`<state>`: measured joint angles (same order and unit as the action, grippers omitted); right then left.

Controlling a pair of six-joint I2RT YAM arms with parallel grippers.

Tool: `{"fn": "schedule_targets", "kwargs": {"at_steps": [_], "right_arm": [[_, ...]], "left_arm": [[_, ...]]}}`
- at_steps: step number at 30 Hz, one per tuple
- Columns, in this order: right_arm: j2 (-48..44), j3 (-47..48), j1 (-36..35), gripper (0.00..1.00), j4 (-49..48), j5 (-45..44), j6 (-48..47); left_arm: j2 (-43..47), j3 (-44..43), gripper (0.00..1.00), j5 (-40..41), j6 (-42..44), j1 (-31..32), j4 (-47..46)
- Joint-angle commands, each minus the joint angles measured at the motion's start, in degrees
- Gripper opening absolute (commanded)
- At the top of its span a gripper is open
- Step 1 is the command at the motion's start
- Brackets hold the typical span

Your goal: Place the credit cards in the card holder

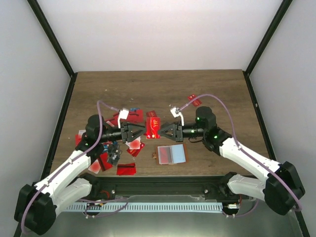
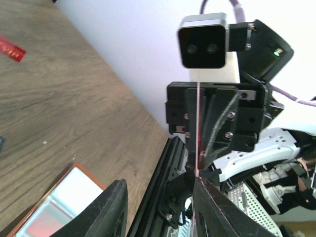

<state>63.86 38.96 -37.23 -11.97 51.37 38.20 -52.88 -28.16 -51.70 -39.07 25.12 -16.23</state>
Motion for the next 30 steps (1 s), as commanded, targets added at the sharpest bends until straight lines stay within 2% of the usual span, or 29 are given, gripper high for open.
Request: {"fn": "schedule_targets", "kwargs": {"at_steps": [1,11,20,26,30], "right_arm": [[-1.0,1.6,-0.1,0.01,-0.2,3.2,-0.2],[-0.1,2.0,-0.1,0.01,0.2,5.4,-0.5],[-0.7,2.5,-0.1,0.01,0.0,6.9,-0.9],[-1.0,3.8,-0.1,0.01,1.2,6.6,-1.8],[-0.2,4.6,-0.1,0.01,1.3,6.7,-1.8]], "left_arm": [[1.9,0.4,0.37,-3.6,-2.5,2.2,-7.6],[3.8,0.4,0.38,-4.2,-4.0,3.0,-10.6],[2.2,-0.1,0.38,-2.2,-1.6,3.5,-7.3],[1.4,0.2,0.25,-2.4,-1.3,4.0,-7.6],[0.7,0.0,0.2,-2.5,-1.4,4.9,-7.8]]}}
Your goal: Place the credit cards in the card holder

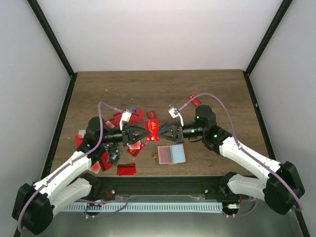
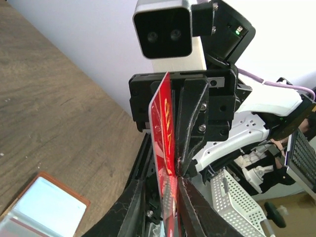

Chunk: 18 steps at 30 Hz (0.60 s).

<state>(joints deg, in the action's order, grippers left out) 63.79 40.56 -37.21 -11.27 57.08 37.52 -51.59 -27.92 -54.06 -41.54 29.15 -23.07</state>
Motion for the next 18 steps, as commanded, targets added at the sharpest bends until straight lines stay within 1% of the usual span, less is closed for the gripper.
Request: {"fn": "schedule_targets", "kwargs": {"at_steps": [1,4,11,12,13,15,18], "right_arm": [[0.0,3.3,-0.1,0.01,0.6,1.0,-1.3],[0.4,4.0,-0.1,0.01,1.2,1.0,-1.7],[0.2,5.4,-0.1,0.01,5.2,-0.1,-4.0],[0.0,5.7,-0.2,0.04,6.4,-1.0,-4.6],[-0.2,5.8,-0.1,0.09,7.8,-2.5,-5.2],[-0.9,5.9,-0.1,0.23,11.8,-7.4,-7.0],[-2.4,4.8,0.4,0.39,20.3,-19.4,-8.6]], "left_arm": [[-0.7,-0.3,0.17,-0.2,1.1,1.0,-0.9],[-0.8,-0.5,0.05,0.4,1.1,1.5,-0.9],[-0.4,-0.5,0.04,3.2,1.2,1.9,0.3],[-0.3,-0.4,0.04,3.9,1.1,1.9,0.5],[-0.2,-0.1,0.04,4.8,0.8,1.9,0.5],[-0.3,0.7,0.04,7.2,-0.1,2.1,0.6],[-1.4,1.2,0.04,10.6,-0.5,3.4,1.9]]}}
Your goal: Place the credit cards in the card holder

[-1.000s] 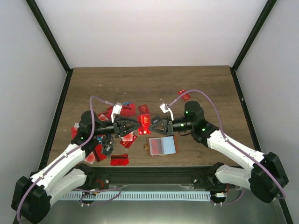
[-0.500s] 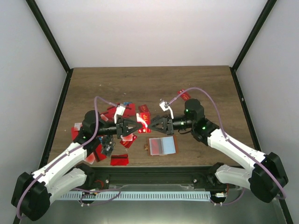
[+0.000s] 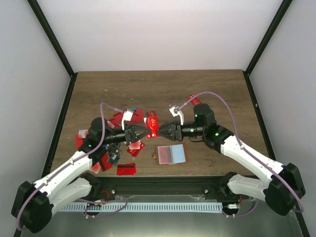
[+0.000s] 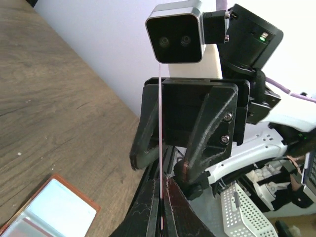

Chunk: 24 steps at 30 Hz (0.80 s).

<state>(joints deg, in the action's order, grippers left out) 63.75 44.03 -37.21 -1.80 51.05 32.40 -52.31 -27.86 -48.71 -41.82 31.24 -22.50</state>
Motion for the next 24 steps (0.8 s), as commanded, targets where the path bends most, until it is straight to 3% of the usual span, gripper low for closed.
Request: {"fn": "schedule_targets", "kwargs": {"at_steps": [1,10,16,24], "right_arm": [[-2.9,0.4,0.8,0.42,12.7,-17.3,-3.1],[-6.0,-8.9,3.2,0.62,22.5,-47.1,6.8],[-6.2,-13.9,3.2,0.67,23.2,-52.7,12.0],[-2.3,-18.9,3.2,0.62,18.4,-49.3,13.7]], "left_arm": [[-1.3,1.1,0.04,6.5,-0.1,2.2,2.0],[-12.0,-1.4,0.04,21.1,-2.5,14.6,4.8],[-22.2,-3.2,0.04,28.2,-7.7,20.3,3.7],[-32.9,-6.2,0.04,30.9,-11.8,25.1,1.8]]}}
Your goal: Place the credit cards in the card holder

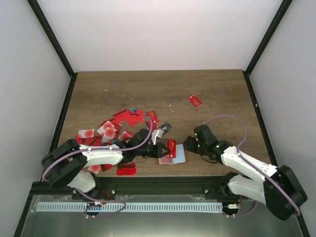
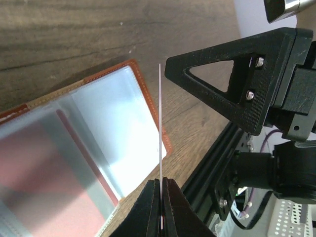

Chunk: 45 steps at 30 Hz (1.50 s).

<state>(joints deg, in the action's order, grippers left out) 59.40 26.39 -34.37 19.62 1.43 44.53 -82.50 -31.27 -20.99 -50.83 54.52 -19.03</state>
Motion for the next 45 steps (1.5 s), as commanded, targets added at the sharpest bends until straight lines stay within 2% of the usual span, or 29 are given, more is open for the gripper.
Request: {"fn": "schedule_targets", "kwargs": {"at_steps": [1,6,20,31,45], "right_arm": [[2.7,-1.8,0.3,0.61,-3.8,1.5,1.5],[4.5,-4.9,0.4,0.57,-8.4,6.6,1.6],[6.1,-5.1,0.3,0.43,-11.1,9.1,1.3],[6.5,-5.3,0.3,0.26,-11.2,9.4,0.6],[6.4,-8.0,0.3,0.24,-13.4,10.6,0.7]], "left_arm": [[-2.9,-3.1,0.04,4.7,-3.3,2.6,-0.2],[-1.4,-1.5,0.04,9.4,-6.3,3.1,5.0],[-0.6,0.3,0.04,10.4,-6.9,3.1,9.9],[-6.6,-0.9,0.04,4.9,-7.5,3.1,6.8],[-8.9,-1.6,0.04,0.2,-8.3,2.8,7.1]]}}
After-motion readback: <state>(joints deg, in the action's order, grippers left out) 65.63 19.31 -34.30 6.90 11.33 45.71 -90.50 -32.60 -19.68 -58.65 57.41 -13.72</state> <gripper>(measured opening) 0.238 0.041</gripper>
